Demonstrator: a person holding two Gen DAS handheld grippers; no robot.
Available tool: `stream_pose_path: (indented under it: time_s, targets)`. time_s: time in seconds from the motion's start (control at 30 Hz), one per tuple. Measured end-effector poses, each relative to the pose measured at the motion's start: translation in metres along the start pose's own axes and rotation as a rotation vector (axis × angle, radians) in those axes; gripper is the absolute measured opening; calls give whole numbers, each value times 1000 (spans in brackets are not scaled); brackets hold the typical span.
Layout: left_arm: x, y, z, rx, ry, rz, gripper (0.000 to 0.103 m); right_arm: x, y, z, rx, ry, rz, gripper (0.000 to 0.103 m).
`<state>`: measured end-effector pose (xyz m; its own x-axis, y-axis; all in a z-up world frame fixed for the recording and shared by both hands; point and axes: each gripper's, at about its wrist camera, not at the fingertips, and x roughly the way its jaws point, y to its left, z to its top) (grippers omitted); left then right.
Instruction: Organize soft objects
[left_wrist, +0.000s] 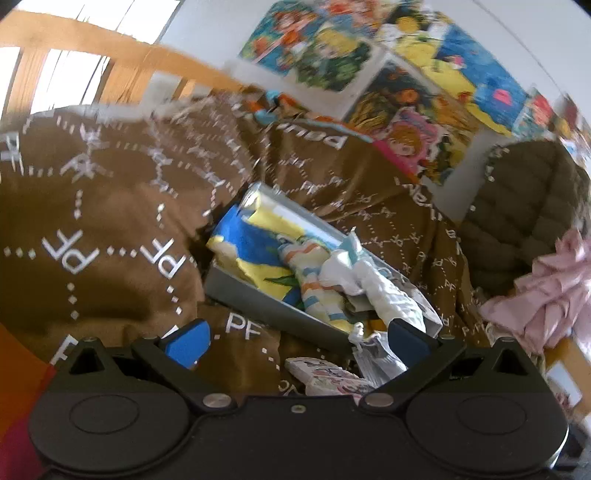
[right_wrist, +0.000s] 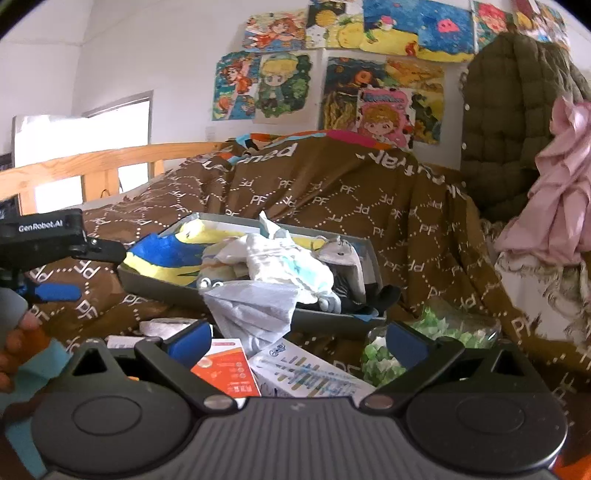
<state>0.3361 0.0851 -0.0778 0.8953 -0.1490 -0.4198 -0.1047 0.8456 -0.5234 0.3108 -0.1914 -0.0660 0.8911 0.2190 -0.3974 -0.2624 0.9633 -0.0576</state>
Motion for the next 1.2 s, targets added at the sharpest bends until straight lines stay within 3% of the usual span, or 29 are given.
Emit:
stream_pose_path:
  time_s: [0.23,0.47,0.83,1.2]
  targets:
    - [23,12,5,-176,121,-54,102,8,-1,-3,25,-22,12,103]
    - [44,9,-6,-193,227,-59,102,23,-6,-3,83,-9,95,103]
    - [61,5,-4,-224,316,-128,102,44,-7,-3,93,4,125,103]
    - [69,6,-7,-253,344,-151,101,61,-3,-6,80,23,133,101]
